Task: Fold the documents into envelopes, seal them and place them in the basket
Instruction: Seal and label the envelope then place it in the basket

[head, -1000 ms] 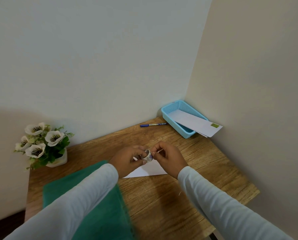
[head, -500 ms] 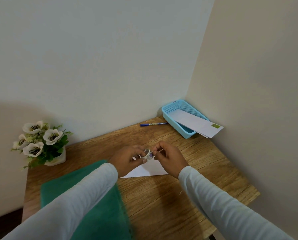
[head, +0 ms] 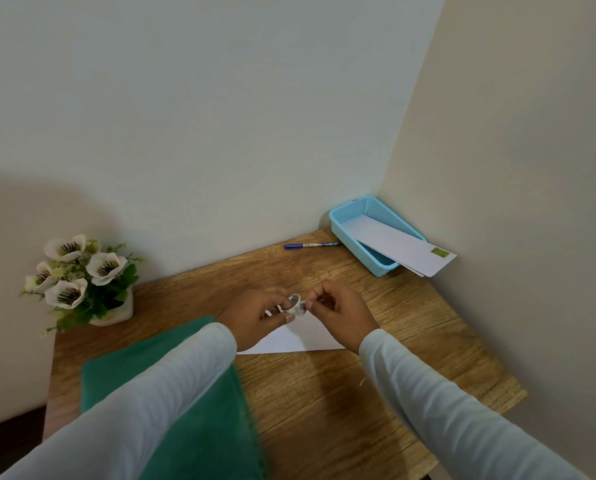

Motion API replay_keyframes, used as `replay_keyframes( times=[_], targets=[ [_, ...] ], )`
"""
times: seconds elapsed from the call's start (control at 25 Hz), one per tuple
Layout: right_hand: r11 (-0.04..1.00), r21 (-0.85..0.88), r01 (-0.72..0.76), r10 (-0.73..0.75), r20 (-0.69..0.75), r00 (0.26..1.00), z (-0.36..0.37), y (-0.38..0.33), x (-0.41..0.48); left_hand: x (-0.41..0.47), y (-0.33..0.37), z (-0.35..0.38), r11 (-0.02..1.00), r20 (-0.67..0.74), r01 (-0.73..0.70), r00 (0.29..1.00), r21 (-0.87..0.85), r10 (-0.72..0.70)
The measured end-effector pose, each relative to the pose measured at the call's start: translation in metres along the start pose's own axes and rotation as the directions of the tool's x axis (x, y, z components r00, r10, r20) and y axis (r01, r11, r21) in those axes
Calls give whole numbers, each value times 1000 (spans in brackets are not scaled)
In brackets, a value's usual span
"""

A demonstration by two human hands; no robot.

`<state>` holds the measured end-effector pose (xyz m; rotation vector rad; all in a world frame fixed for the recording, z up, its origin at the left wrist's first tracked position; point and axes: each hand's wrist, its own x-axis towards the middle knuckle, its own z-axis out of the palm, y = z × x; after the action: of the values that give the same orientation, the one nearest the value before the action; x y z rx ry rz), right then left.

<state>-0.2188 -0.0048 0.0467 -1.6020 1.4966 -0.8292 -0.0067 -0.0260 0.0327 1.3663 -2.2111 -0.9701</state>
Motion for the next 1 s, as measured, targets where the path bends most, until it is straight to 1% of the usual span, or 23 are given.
replay_keyframes(
  times=[0.08, 0.16, 0.28, 0.4, 0.52, 0.64, 0.76, 0.88, 0.92, 1.0],
  targets=[
    [1000, -4, 1, -1, 9, 1000, 2, -1, 1, 2, -6, -1, 999, -37, 31, 999, 18, -31],
    [1000, 28, -11, 11, 12, 1000, 4, 0, 3, 6, -16, -5, 994, -81, 87, 993, 70, -81],
    [993, 102, -65, 67, -8, 998, 3, 5, 5, 18, -32, -16, 956, -170, 232, 965, 180, -202],
    [985, 120, -123, 126, -18, 992, 1, 14, 6, 34, -43, -30, 901, -246, 373, 916, 224, -318],
    [971, 138, -195, 201, -30, 979, -5, 24, 4, 55, -54, -39, 845, -316, 429, 889, 319, -332],
    [956, 161, -245, 257, -56, 965, -16, 35, 2, 70, -65, -45, 793, -363, 493, 856, 359, -368],
    [931, 190, -313, 338, -119, 934, -32, 46, 0, 74, -74, -43, 776, -357, 484, 865, 405, -354],
    [892, 237, -386, 430, -177, 885, -44, 62, -3, 64, -64, -31, 794, -463, 459, 848, 399, -257],
    [880, 244, -409, 456, -187, 870, -46, 66, -4, 59, -56, -23, 813, -460, 417, 862, 407, -212],
    [864, 245, -440, 489, -198, 850, -48, 74, -4, 49, -37, -1, 879, -368, 278, 921, 386, -130]
  ],
)
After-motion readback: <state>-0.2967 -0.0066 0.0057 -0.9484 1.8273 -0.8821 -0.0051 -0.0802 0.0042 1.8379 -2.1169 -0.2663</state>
